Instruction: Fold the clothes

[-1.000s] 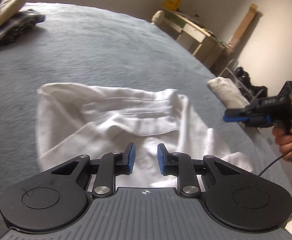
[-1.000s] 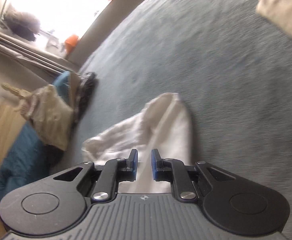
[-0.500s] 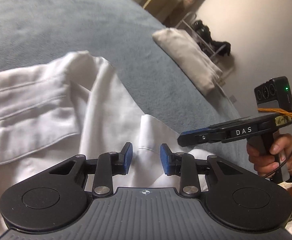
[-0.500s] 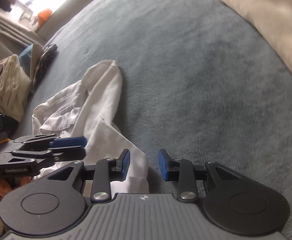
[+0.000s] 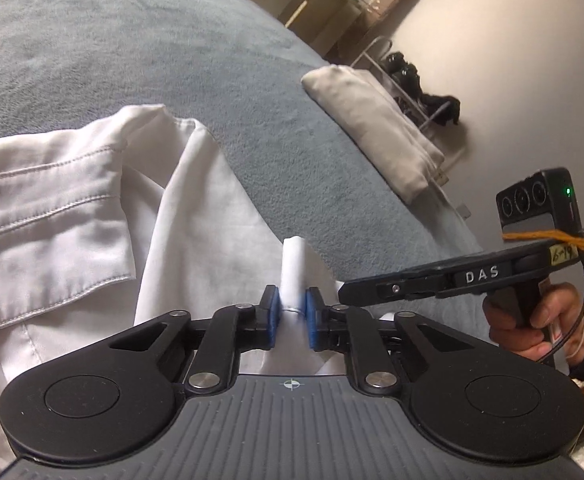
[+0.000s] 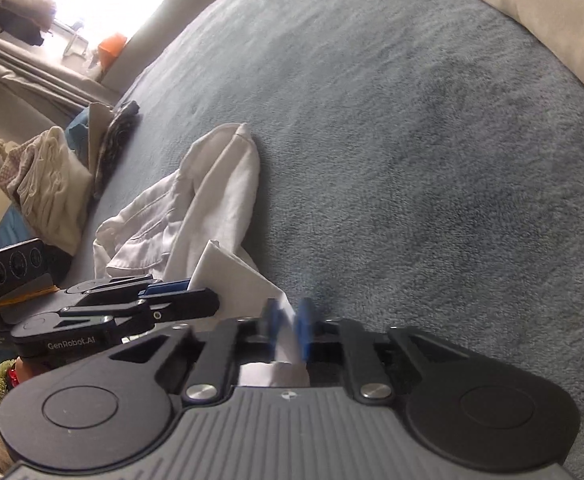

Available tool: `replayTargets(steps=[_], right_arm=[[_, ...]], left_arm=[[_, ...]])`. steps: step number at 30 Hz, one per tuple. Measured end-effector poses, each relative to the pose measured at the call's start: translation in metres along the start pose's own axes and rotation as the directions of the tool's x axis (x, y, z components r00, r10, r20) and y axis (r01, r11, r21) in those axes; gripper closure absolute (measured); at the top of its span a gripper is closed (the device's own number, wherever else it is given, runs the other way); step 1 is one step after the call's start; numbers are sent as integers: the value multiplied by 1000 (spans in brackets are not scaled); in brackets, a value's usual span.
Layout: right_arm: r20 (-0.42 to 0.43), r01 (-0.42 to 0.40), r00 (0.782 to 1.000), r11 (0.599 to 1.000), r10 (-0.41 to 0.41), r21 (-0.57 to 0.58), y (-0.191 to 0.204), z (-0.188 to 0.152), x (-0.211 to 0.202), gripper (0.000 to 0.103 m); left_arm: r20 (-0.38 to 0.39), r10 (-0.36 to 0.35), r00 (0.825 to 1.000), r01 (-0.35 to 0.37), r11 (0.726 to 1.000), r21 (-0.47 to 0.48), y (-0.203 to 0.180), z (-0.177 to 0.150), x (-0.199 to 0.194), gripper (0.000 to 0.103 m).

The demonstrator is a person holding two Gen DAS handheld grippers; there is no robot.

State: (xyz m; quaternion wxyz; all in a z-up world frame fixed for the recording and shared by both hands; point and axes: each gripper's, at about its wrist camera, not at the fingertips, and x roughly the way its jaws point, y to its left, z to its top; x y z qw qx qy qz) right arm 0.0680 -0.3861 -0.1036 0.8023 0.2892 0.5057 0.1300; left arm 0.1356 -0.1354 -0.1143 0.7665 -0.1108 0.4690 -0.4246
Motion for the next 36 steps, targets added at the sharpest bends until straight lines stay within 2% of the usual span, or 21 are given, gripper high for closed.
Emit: replayTargets(steps=[2, 9, 16, 27, 32, 34, 36], right_arm=[[20, 3, 1000, 999, -2, -38, 8, 0, -4, 100], [52, -14, 998, 992, 21, -125, 37, 9, -1, 101], [40, -10, 999, 982, 18, -191, 53, 16, 17, 101], [61, 22, 998, 957, -4, -289, 54, 21, 42, 101], [64, 23, 998, 957, -5, -288, 47, 27, 50, 101], [78, 6, 997, 965, 14, -261, 45, 30, 42, 100], [87, -30, 995, 968, 54, -251, 46, 32, 32, 99]], left_arm=[[34, 10, 999, -10, 1000, 3, -2, 0, -8, 96], [106, 50, 993, -48, 999, -18, 4, 2, -30, 98], [98, 109, 989, -104, 993, -54, 20, -1, -36, 98], [97, 177, 979, -176, 984, -16, 22, -8, -33, 98], [65, 192, 979, -191, 981, -24, 27, -9, -25, 97], [56, 185, 981, -183, 982, -41, 29, -9, -25, 94], [53, 167, 984, -164, 984, -67, 31, -8, -27, 83]])
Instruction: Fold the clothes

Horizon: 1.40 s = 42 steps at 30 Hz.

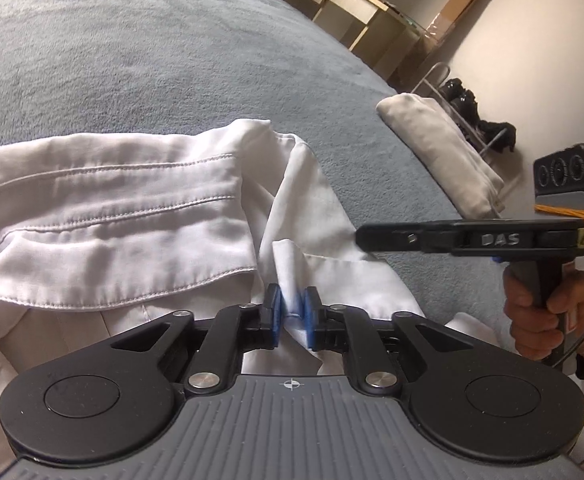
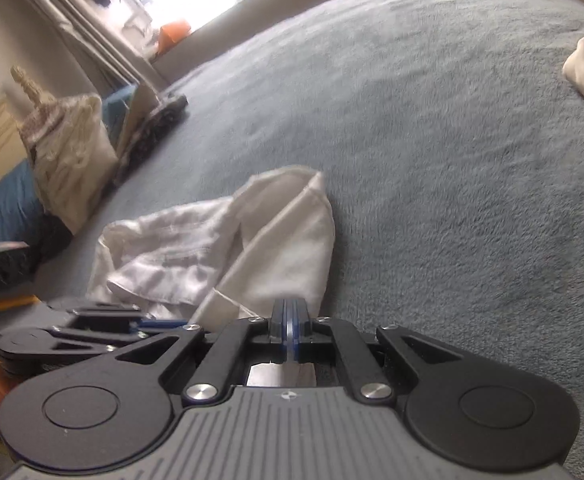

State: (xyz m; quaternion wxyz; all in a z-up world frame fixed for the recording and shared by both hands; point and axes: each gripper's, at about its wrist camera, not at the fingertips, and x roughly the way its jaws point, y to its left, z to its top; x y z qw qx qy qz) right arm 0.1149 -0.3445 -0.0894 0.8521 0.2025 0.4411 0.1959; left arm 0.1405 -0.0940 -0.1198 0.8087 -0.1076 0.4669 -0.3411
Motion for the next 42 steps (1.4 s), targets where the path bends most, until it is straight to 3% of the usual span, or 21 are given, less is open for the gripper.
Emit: replayTargets(steps=[1, 3, 5, 11, 16, 22, 25, 27, 29, 42], right_arm=[[4, -20, 1000, 1000, 20, 3, 1, 1, -5, 99], [-20, -63, 998, 998, 62, -10, 5, 3, -10, 99], [-51, -83, 995, 996, 81, -27, 9, 2, -10, 99], [-123, -57, 991, 998, 52, -39, 12, -7, 7, 99], [-127, -54, 991, 998, 52, -15, 7, -10, 9, 99], [-121, -51, 991, 999, 50, -7, 6, -12, 10, 99], [-117, -52, 992, 999, 52, -1, 5, -12, 10, 99], [-115, -52, 992, 999, 52, -2, 5, -12, 10, 99], [-116, -53, 992, 999, 52, -10, 6, -12, 10, 99], [-99, -17, 995, 990, 3, -140, 21, -10, 10, 99]], left_arm=[[-2, -9, 1000, 9, 1000, -13, 1, 1, -1, 80], [-6, -21, 1000, 20, 999, -37, 3, 3, -5, 61], [-12, -31, 999, 31, 998, -63, 4, 4, -9, 53], [-85, -87, 993, 88, 996, 11, 1, -4, -18, 53], [-148, -91, 985, 103, 992, 74, -5, -15, -19, 57], [-179, -121, 976, 125, 992, 11, 3, -11, -13, 69], [-199, -128, 972, 125, 992, -30, 6, -11, -11, 82], [-212, -122, 970, 112, 992, -58, 8, -12, -11, 97], [-225, -127, 966, 111, 990, -84, 8, -13, -14, 101], [-276, -29, 961, 30, 1000, -3, 2, -14, -12, 102]])
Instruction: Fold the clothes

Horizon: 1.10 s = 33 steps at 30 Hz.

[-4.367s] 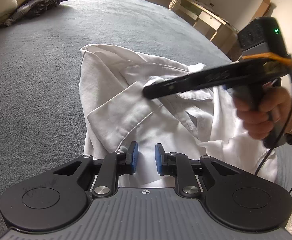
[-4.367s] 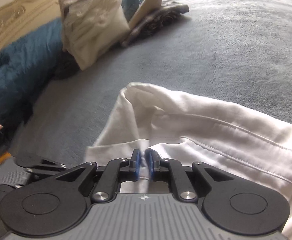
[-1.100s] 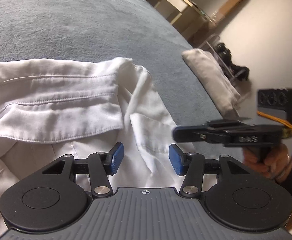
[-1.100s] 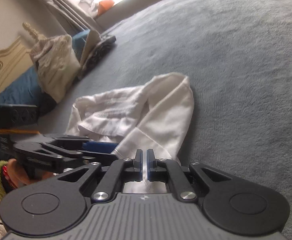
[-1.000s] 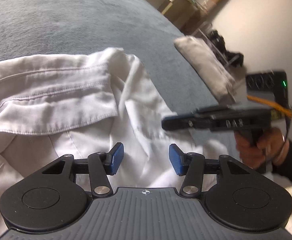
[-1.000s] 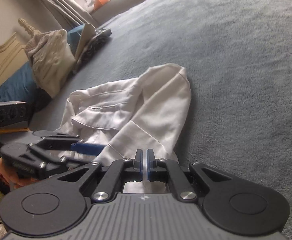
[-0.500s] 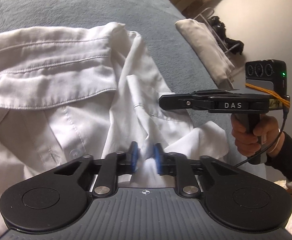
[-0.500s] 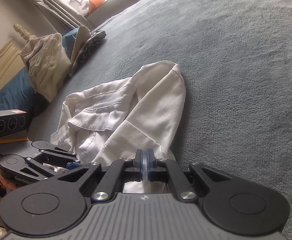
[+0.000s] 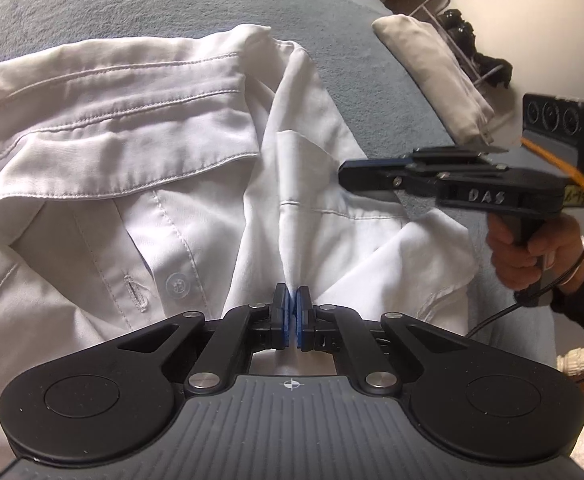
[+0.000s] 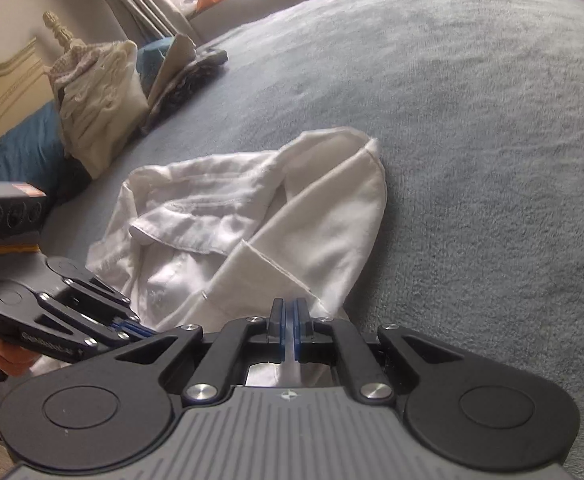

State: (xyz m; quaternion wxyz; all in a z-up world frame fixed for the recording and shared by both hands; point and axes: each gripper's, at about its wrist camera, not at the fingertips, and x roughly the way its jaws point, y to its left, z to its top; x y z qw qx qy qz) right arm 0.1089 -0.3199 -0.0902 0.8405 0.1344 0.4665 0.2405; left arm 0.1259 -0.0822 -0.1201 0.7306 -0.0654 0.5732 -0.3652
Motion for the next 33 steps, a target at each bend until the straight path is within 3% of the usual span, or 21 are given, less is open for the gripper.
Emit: replayTargets(steps=[4, 8, 10, 14, 16, 20, 25, 27, 33], right_arm=[[4, 21, 1000, 1000, -21, 15, -5, 5, -2, 99], [43, -5, 999, 985, -3, 174, -26, 5, -13, 99], [61, -23, 998, 970, 8, 242, -38, 3, -23, 98], [46, -11, 999, 945, -5, 328, -56, -6, -35, 84], [47, -13, 999, 941, -4, 338, -60, -13, -40, 84], [13, -1, 1000, 946, -3, 325, -61, -26, -39, 84], [43, -57, 998, 939, 45, 338, -60, -26, -40, 84], [57, -94, 995, 936, 79, 339, -59, -24, -40, 84], [22, -76, 997, 968, 72, 239, -39, -18, -26, 84]], left_arm=[[23, 23, 999, -24, 999, 36, -6, 0, -3, 99], [76, 75, 994, -82, 993, 87, -15, -2, -13, 88], [100, 90, 991, -101, 990, 103, -17, -3, -20, 87], [165, 105, 981, -126, 984, 123, -23, 1, -32, 87], [194, 81, 978, -110, 984, 142, -29, 6, -34, 87], [178, 38, 983, -74, 978, 197, -44, 18, -13, 86], [119, 124, 985, -147, 968, 206, -48, 22, 22, 86], [124, 124, 985, -146, 970, 193, -47, 20, 22, 86], [129, 128, 983, -148, 975, 163, -42, 17, 18, 86]])
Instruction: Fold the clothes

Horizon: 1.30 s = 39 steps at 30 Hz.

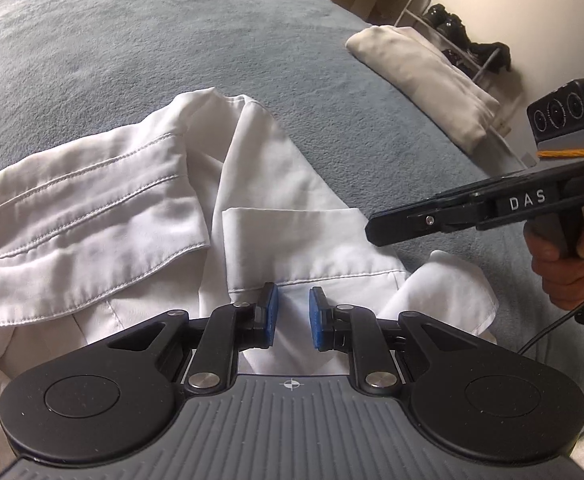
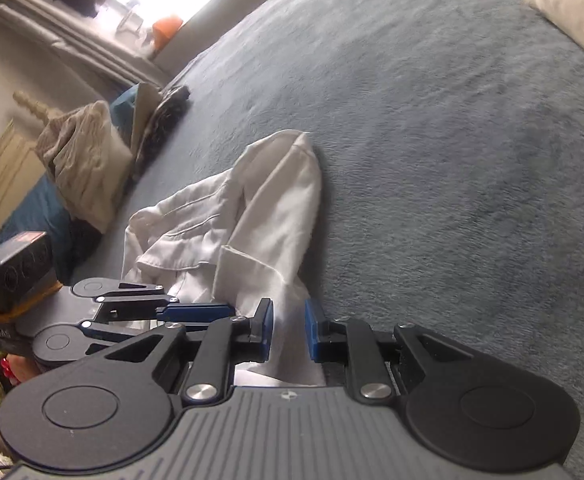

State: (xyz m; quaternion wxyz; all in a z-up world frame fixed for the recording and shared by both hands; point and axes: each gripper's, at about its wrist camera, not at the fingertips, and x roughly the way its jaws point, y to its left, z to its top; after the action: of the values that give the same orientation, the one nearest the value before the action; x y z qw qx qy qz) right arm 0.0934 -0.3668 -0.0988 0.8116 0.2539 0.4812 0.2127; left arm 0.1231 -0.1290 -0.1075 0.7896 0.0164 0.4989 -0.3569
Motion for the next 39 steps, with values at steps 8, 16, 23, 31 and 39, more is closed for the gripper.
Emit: replayTargets(steps=[8, 16, 23, 31, 39], right_arm=[[10, 16, 1000, 986, -15, -167, 27, -1, 7, 99], [-12, 15, 1000, 998, -16, -61, 5, -1, 24, 100], [-1, -9, 1000, 999, 9, 31, -7, 1, 23, 99], [83, -28, 996, 996, 21, 80, -14, 9, -9, 97], [-3, -44, 999, 997, 44, -56, 9, 7, 9, 97]], left_arm=[[16, 31, 999, -31, 999, 22, -3, -4, -3, 86], [59, 39, 998, -40, 999, 26, -3, -5, -14, 86], [39, 70, 997, -74, 993, 96, -14, -3, 2, 86], [38, 46, 998, -47, 998, 39, -7, -3, 2, 86], [39, 50, 998, -51, 998, 39, -8, -4, 3, 86]])
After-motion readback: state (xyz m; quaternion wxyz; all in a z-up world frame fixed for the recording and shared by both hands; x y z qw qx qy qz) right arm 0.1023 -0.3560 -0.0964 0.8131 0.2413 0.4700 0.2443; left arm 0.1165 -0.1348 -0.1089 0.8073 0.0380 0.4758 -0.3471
